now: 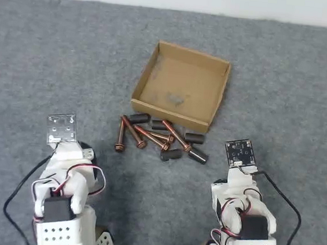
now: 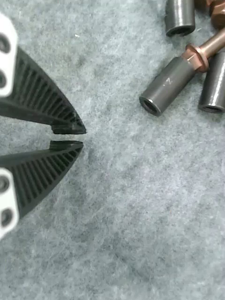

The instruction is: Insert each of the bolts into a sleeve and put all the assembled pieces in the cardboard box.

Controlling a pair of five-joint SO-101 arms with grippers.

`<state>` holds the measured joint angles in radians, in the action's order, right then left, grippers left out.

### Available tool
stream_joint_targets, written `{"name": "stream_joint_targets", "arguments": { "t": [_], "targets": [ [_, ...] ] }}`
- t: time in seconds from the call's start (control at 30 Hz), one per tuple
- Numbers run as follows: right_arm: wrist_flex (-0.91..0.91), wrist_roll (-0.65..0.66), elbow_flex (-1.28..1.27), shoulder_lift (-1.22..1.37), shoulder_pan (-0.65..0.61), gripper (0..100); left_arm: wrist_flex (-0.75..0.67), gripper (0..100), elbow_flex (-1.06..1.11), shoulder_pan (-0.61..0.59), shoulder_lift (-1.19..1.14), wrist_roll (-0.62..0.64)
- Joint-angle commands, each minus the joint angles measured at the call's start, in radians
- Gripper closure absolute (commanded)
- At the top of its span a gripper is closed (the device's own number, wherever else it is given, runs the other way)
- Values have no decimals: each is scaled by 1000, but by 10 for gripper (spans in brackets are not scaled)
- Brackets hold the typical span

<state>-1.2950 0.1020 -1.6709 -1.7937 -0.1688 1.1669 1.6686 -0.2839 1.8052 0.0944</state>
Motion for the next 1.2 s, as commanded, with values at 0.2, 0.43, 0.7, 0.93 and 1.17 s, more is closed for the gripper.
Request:
{"name": "stream_joint_targets", "arguments": {
  "t": [0.2, 0.43, 0.7, 0.93, 1.17],
  "targets": [
    [-2, -9, -12, -16, -71, 992, -60, 988, -54, 28, 20, -5],
    [-4, -9, -12, -15, -114, 992, -37, 988, -114, 104, 17, -2],
    [-4, -9, -12, -15, -111, 992, 69, 988, -242, 110, 15, 0],
    [-4, -9, -12, -15, -111, 992, 75, 988, -266, 112, 14, -3],
    [-4, -9, -12, -15, -111, 992, 69, 988, -400, 112, -146, -3]
  ]
}}
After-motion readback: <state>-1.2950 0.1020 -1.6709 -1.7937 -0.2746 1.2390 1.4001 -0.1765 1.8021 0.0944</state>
